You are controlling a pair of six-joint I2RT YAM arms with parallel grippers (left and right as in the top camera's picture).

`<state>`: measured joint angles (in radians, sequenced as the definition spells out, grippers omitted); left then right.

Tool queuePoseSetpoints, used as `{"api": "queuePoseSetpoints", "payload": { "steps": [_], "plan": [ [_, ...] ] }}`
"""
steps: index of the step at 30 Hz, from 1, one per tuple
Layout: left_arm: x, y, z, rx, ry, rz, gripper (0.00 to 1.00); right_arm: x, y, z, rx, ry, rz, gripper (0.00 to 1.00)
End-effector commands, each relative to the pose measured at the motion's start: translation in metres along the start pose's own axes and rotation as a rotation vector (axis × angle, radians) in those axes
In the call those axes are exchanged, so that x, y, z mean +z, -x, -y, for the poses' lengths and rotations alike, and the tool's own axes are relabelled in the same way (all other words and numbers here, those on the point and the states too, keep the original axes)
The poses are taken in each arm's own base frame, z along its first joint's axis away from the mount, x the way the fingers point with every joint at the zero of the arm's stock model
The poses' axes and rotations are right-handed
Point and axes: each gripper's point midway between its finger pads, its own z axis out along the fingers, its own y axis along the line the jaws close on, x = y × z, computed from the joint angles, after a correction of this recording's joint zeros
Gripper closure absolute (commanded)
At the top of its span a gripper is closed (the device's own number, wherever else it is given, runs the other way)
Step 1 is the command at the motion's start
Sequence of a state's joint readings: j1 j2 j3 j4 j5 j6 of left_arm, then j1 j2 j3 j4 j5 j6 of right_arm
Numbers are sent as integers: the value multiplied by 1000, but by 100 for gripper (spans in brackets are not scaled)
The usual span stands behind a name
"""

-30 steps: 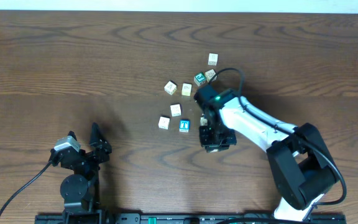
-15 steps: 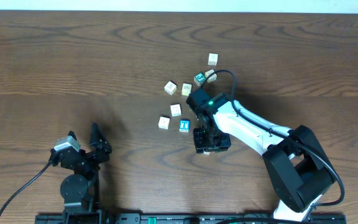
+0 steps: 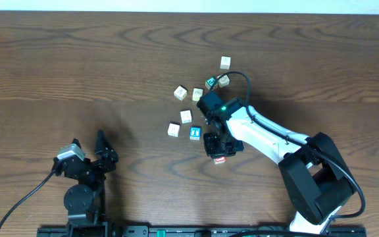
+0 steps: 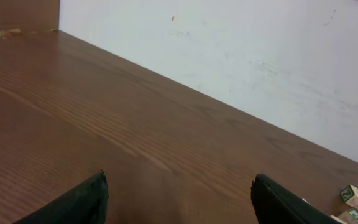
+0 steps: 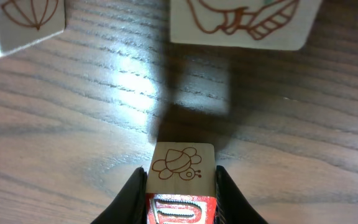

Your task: Lift 3 blocks

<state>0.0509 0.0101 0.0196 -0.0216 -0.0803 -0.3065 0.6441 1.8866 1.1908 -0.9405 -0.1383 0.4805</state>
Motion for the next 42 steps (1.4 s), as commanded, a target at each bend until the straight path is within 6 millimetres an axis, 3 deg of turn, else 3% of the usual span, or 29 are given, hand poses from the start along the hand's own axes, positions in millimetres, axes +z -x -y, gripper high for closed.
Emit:
{"api": "queuePoseSetpoints", "payload": {
  "steps": [1, 6, 15, 18, 21, 22, 31, 42],
  "plan": [
    [1, -15, -9, 25, 33, -45, 26, 0, 7, 6, -32, -27, 24, 84],
    [1, -15, -9, 25, 33, -45, 26, -1, 17, 11, -49, -56, 70, 80],
    [1, -15, -9, 25, 33, -45, 26, -2, 34, 2, -55, -25, 141, 75],
    [1, -15, -9, 25, 33, -45, 26, -2, 35, 2, -51, -24, 144, 65],
    [1, -15, -9, 25, 33, -45, 26, -2, 31, 3, -35, -26, 128, 41],
    [1, -15, -9, 25, 33, -45, 26, -1, 29, 3, -30, -28, 123, 39],
    [1, -15, -9, 25, 33, -45, 26, -4, 34, 4, -27, -25, 135, 33],
    [1, -15, -9, 25, 33, -45, 26, -20, 73, 4, -19, 26, 258, 30]
  ]
}}
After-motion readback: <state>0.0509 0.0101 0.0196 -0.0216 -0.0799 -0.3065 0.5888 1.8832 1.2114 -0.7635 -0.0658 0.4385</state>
